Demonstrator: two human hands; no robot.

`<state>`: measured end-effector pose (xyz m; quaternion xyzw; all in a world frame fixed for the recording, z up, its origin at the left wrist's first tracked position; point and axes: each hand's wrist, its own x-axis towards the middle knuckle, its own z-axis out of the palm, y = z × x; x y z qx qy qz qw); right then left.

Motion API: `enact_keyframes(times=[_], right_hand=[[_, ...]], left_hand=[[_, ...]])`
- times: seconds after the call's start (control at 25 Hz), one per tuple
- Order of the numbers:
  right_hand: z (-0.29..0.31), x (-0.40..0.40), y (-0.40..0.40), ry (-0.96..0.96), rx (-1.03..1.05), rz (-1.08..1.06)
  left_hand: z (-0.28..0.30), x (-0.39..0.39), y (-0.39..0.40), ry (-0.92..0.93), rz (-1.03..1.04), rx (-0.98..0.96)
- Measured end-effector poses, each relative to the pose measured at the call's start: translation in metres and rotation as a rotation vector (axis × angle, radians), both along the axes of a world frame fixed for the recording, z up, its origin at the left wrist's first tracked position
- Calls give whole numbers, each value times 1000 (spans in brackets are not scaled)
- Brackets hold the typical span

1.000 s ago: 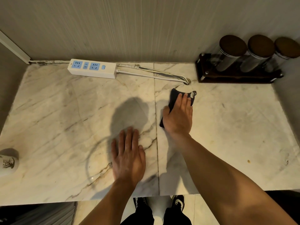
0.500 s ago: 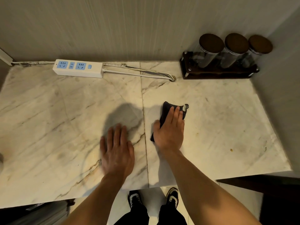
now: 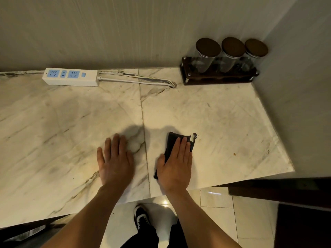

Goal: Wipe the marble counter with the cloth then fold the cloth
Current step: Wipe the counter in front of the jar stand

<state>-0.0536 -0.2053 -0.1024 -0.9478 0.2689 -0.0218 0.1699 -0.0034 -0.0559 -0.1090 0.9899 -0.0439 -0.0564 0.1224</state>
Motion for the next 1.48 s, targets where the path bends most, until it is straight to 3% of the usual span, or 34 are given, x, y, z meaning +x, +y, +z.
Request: enact_keyframes(times=[0.2,0.56,1.04,1.48], right_hand=[[-3,-19,-7,-2,-24,78],[-3,-42,-56,-24,-33,444],[4,1,-121,95,-53,922],[7,62,-146,82,-81,1029]], left_hand=[[12,7,-13,-44,13,-50],[11,15,-71,-47,-73,-166],[3,11,-80,-40,-60,-12],[5,12,-80,-54,-65,25]])
